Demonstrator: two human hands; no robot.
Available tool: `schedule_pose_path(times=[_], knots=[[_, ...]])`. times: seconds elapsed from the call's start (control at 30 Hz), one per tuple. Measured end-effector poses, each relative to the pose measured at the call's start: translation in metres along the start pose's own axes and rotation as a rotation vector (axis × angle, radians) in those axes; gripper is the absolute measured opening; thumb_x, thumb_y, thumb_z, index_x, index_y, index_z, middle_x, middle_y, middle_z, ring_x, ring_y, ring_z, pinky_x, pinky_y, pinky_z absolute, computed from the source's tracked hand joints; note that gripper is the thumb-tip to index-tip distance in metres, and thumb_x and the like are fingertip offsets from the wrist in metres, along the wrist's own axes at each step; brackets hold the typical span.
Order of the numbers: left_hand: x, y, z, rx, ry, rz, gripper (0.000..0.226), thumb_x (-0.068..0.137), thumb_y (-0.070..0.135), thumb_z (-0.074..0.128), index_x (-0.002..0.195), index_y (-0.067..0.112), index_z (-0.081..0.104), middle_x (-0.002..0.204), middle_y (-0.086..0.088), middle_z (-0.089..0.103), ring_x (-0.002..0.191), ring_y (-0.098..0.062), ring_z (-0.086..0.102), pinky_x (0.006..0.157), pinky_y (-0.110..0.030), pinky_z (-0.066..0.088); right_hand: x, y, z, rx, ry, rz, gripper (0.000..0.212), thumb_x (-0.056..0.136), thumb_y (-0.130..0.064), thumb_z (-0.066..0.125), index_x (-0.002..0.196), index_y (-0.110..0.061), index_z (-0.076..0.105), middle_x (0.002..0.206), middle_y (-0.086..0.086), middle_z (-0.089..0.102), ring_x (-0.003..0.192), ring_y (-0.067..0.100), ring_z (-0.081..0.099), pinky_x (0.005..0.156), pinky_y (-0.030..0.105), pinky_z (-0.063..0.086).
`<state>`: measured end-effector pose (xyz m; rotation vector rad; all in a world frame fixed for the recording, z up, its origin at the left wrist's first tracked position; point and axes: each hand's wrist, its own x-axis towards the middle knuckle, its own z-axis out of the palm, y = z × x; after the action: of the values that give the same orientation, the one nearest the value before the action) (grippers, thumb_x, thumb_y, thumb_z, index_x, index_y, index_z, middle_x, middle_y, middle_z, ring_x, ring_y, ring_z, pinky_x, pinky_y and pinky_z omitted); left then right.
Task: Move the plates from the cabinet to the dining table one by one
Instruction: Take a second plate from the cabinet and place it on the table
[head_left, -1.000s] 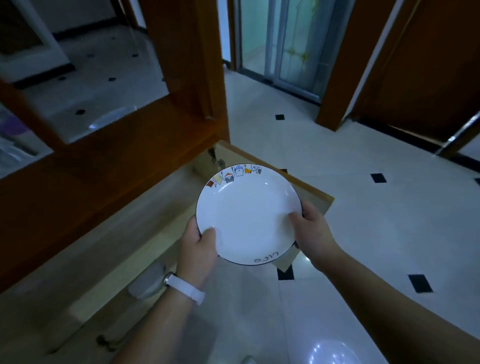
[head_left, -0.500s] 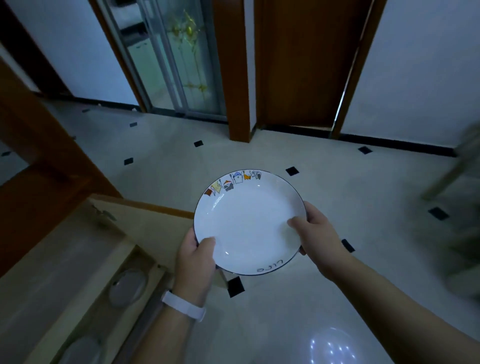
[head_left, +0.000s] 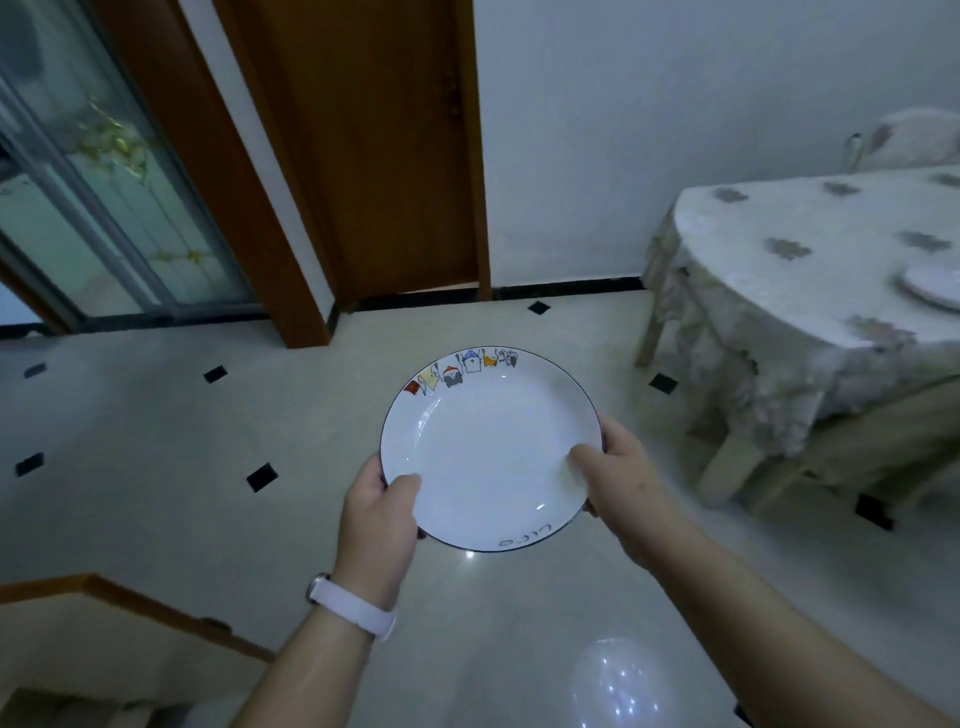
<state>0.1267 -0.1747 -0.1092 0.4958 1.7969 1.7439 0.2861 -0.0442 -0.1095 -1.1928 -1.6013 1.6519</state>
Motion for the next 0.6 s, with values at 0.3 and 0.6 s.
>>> schedule_pose_path(times=[0.3, 0.6], knots=[[0.029, 0.007, 0.074, 0.105, -0.162, 0.027, 0.018, 0.069, 0.016, 0.049, 0.08, 0.012, 0.064, 0.065, 0.001, 0.059, 0.059, -0.019, 0.044, 0.045, -0.024, 0.035, 0.009, 0.0, -0.062, 0.1, 0.174, 0.003, 0.031, 0.074, -0.007, 0.044, 0.091, -0.022, 0.064, 0.066, -0.004, 0.058, 0.053, 0.014, 0.044, 0.043, 0.022, 0.034], [0.113, 0.001, 0.138, 0.072, -0.335, -0.009, 0.023, 0.082, 0.003, 0.049, 0.083, 0.017, 0.067, 0.069, 0.004, 0.065, 0.061, -0.019, 0.05, 0.049, -0.027, 0.038, 0.073, -0.006, -0.083, 0.094, 0.385, 0.038, 0.039, 0.064, -0.015, 0.042, 0.094, -0.026, 0.064, 0.08, 0.006, 0.063, 0.064, 0.021, 0.047, 0.055, 0.032, 0.037]])
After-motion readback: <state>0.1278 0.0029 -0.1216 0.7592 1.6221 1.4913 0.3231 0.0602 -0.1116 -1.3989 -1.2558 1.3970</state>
